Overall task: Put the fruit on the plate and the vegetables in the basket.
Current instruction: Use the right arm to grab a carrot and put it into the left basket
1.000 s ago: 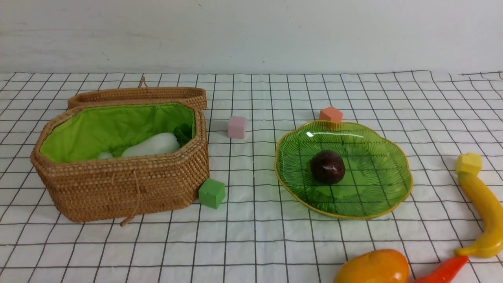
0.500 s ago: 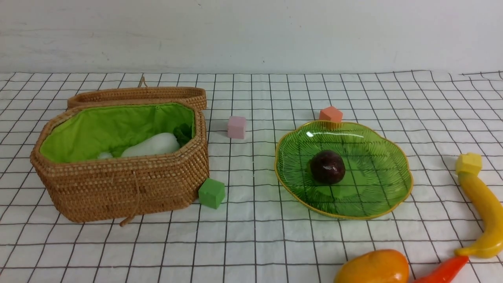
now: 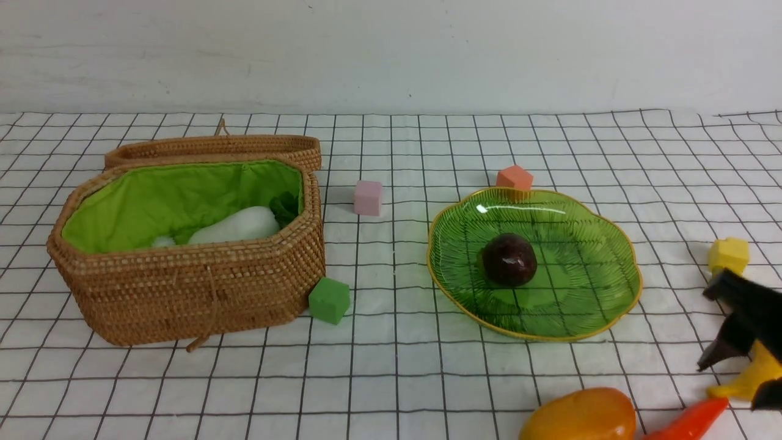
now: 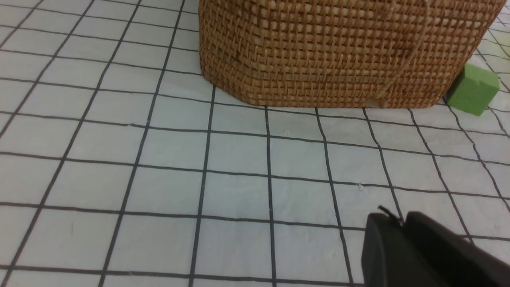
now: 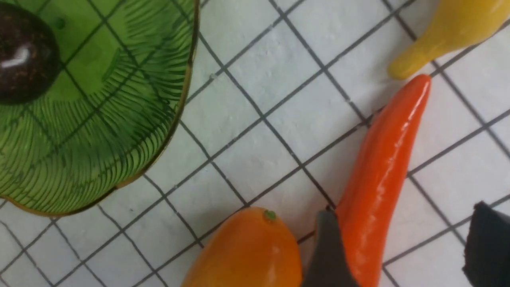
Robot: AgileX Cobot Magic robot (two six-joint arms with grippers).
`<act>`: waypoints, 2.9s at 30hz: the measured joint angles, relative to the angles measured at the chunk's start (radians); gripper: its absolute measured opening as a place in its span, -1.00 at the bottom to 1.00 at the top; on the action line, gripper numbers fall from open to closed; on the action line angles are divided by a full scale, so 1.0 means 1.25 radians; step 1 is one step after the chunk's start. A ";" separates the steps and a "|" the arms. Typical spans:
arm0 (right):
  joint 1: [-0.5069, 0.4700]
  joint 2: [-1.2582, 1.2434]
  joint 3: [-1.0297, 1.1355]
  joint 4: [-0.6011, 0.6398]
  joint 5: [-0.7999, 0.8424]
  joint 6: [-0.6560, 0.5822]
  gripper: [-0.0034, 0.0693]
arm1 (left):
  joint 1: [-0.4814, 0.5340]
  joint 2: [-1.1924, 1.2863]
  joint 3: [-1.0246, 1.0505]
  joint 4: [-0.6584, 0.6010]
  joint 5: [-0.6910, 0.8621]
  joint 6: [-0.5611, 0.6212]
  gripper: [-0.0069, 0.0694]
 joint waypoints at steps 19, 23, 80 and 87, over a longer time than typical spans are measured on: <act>0.000 0.188 0.081 0.017 -0.194 -0.017 0.24 | 0.000 0.000 0.000 0.002 0.000 0.000 -0.63; 0.000 0.190 0.081 0.017 -0.194 -0.023 -0.13 | 0.000 0.000 0.000 0.002 0.000 0.000 -0.63; 0.597 0.796 -1.006 0.654 -0.715 -0.481 0.52 | 0.000 0.000 0.000 0.000 0.000 0.000 -0.47; 0.597 0.793 -1.006 0.653 -0.719 -0.571 0.94 | 0.000 0.000 0.000 0.001 0.000 0.000 -0.45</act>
